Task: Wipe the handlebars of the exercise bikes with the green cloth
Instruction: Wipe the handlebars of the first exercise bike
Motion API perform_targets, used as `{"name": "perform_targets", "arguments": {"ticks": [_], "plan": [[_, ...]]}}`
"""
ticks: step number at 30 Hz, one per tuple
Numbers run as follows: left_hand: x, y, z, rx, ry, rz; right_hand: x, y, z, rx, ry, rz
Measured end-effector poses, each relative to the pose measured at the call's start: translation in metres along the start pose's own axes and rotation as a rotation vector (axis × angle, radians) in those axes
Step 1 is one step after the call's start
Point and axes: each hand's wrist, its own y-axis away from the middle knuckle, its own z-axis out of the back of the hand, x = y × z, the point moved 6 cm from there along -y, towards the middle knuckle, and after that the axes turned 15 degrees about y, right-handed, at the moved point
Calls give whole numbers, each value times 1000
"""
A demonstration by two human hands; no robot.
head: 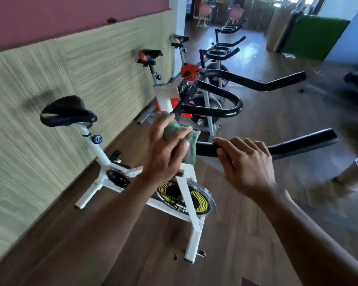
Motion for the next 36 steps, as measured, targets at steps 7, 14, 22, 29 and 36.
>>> {"name": "perform_targets", "arguments": {"ticks": [7, 14, 22, 29, 36], "plan": [[11, 27, -22, -302, 294, -63, 22, 1, -10, -222, -6, 123], [39, 33, -39, -543, 427, -317, 30, 8, -18, -446, 48, 137], [46, 17, -33, -598, 212, -789, 23, 8, -30, -575, 119, 59], [75, -12, -26, -573, 290, -852, 22, 7, -35, -709, 137, 50], [76, -11, -33, -623, 420, -877, 28, 7, -39, -796, 209, 58]]}}
